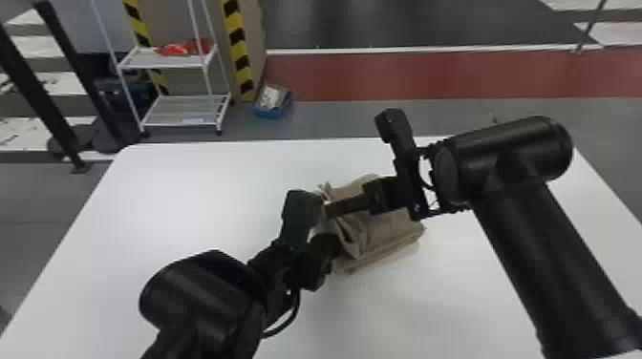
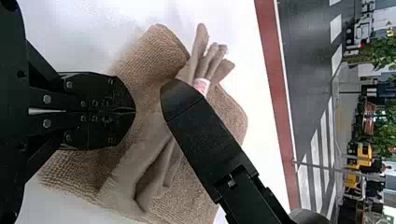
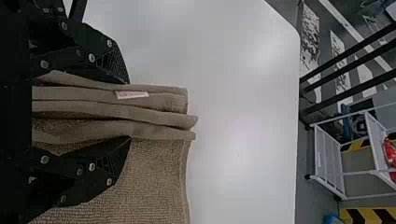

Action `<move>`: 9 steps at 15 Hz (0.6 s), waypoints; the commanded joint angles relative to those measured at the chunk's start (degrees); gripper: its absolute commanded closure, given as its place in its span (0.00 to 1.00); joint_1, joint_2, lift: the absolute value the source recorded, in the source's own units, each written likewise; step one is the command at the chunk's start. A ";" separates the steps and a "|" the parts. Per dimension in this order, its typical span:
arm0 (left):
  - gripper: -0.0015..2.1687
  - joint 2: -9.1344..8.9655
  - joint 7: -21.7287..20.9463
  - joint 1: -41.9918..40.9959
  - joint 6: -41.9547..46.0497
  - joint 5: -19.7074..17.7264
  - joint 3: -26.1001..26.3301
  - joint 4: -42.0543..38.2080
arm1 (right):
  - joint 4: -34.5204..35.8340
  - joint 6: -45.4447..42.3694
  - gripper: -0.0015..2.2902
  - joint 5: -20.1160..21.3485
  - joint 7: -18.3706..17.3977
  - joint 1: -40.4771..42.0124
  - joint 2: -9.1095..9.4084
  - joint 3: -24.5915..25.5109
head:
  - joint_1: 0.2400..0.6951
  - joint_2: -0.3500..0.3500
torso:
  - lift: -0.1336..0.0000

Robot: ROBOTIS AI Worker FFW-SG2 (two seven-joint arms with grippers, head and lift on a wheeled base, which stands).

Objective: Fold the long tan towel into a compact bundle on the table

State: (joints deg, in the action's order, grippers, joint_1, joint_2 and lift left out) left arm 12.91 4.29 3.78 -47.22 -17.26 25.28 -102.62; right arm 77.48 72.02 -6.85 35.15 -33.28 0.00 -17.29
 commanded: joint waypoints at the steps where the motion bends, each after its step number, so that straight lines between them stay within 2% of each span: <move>1: 0.99 0.10 0.19 -0.18 -0.02 0.03 -0.05 -0.30 | 3.29 -0.52 0.03 -1.85 0.00 1.73 0.05 0.77 | 1.00 0.60 | 0.07; 3: 0.99 0.19 0.54 -0.18 -0.20 0.03 -0.32 -0.39 | 8.12 1.77 0.03 -2.38 0.00 2.79 0.05 1.82 | 1.00 0.61 | 0.07; 5: 0.99 0.28 0.63 -1.23 -0.02 -0.06 -1.46 -1.10 | 13.75 4.58 0.03 0.35 -1.14 4.54 0.05 1.82 | 1.00 0.62 | 0.07; 7: 0.99 0.80 0.19 -2.81 -0.02 -0.50 -3.66 -4.08 | 19.81 5.99 0.03 -0.80 -1.32 8.50 0.05 3.93 | 1.00 0.62 | 0.07; 8: 0.99 1.33 0.10 -3.43 -0.02 -0.94 -4.62 -5.31 | 23.24 7.39 0.08 -1.15 -1.23 11.49 -1.32 6.04 | 1.00 0.62 | 0.07; 9: 0.99 1.86 0.10 -3.78 -0.02 -1.46 -5.24 -6.10 | 25.79 7.57 0.22 -1.50 -1.23 14.12 -2.81 7.36 | 1.00 0.63 | 0.07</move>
State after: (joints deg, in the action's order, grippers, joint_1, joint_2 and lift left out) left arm 14.10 4.40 0.69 -47.28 -18.06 21.15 -107.17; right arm 99.04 78.75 -7.81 33.92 -23.05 -0.97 -12.16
